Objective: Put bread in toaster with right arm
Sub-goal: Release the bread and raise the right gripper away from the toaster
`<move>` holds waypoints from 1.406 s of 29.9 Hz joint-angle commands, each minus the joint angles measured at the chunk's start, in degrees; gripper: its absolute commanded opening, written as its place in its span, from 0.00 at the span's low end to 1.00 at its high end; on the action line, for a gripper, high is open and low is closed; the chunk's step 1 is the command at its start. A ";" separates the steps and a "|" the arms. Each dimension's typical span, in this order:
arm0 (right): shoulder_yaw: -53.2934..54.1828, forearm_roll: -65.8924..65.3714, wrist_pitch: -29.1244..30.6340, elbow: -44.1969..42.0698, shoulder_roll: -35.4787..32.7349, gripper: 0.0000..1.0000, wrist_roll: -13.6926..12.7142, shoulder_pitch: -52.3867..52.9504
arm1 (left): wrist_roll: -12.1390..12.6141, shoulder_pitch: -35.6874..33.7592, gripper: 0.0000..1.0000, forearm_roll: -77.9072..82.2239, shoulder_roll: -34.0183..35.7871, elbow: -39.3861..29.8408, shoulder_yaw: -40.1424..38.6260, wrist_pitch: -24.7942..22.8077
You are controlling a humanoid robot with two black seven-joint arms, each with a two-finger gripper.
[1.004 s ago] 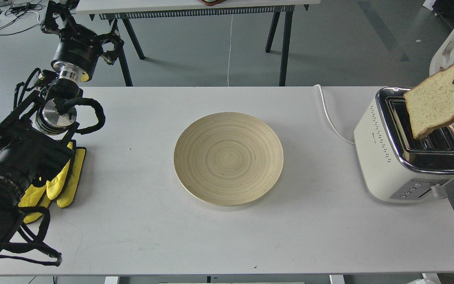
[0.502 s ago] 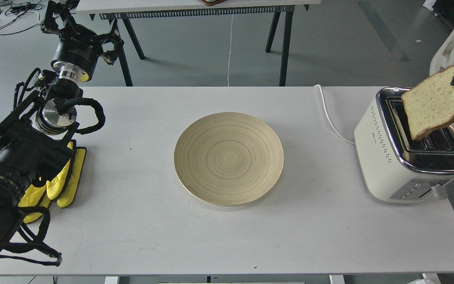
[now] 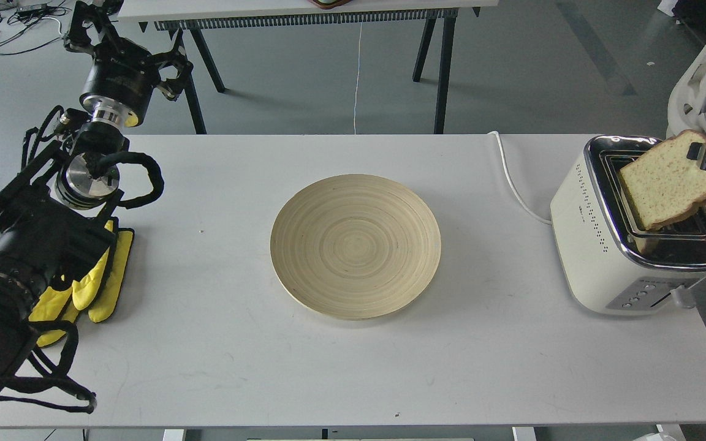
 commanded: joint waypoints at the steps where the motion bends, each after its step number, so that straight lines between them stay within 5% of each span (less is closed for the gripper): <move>1: 0.07 0.09 -0.01 -1.31 0.71 0.08 0.00 -0.53 | 0.00 0.00 1.00 0.01 0.04 0.00 0.09 0.00; 8: 0.51 0.88 -0.28 -1.40 2.03 0.52 0.43 -0.01 | 0.00 0.00 1.00 0.01 -0.05 0.00 0.00 0.00; 10: 0.68 0.88 -0.45 -1.40 2.03 0.77 0.70 0.43 | 0.00 0.00 1.00 0.01 -0.05 0.00 0.00 0.00; 11: 0.69 0.88 -0.72 -1.40 2.03 0.99 0.79 0.60 | 0.09 0.00 1.00 0.01 -0.05 0.00 0.00 0.00; 19: 5.41 4.90 -2.64 -4.64 2.38 0.98 1.75 0.52 | 0.09 0.00 1.00 0.01 -0.05 0.00 0.00 0.00; 29: 10.62 32.33 -7.21 -11.85 12.30 0.98 10.88 -1.50 | 0.26 0.09 1.00 0.09 0.04 0.00 0.09 0.00; 35: 15.00 44.44 -9.86 -21.42 22.23 0.99 23.01 -9.22 | 0.44 0.09 1.00 0.09 0.04 0.00 0.09 0.00; 42: 31.41 64.32 -9.33 -31.80 34.18 1.00 24.17 -22.66 | 0.35 0.00 1.00 0.01 0.04 0.00 0.09 0.00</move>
